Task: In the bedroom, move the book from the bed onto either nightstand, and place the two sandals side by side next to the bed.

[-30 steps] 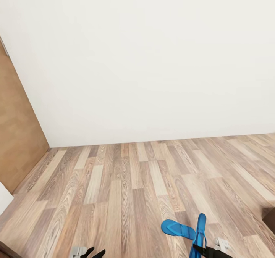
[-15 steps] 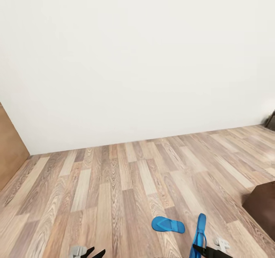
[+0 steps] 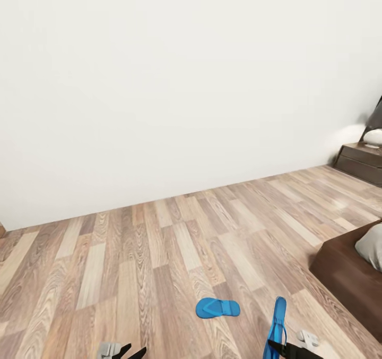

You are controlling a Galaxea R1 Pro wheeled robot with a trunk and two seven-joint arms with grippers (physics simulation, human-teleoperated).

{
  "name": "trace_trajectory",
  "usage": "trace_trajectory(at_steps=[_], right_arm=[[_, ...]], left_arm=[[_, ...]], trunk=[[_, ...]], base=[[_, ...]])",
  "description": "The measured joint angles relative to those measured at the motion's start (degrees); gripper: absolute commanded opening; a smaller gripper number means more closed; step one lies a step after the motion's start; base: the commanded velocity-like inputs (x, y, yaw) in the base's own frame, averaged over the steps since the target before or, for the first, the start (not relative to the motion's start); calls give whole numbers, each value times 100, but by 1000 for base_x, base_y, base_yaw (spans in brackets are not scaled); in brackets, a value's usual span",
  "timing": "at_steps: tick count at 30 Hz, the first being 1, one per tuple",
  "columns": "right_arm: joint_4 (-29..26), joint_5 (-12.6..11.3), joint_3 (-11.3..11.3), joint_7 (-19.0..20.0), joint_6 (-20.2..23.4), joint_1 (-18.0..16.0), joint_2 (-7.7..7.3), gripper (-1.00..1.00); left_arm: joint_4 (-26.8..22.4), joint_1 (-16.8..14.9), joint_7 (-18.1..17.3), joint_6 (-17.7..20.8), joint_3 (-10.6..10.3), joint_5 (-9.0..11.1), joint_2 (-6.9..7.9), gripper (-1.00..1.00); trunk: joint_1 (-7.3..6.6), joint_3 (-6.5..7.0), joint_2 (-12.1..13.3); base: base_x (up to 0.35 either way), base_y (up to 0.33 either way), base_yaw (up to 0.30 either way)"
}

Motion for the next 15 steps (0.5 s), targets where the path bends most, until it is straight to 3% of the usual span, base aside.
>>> trace_trajectory(at_steps=[15], right_arm=[[1, 1, 2, 1, 0, -1, 0, -100]], left_arm=[[0, 0, -8, 0, 9, 0, 0, 100]], trunk=[[0, 0, 0]], base=[[0, 0, -265]])
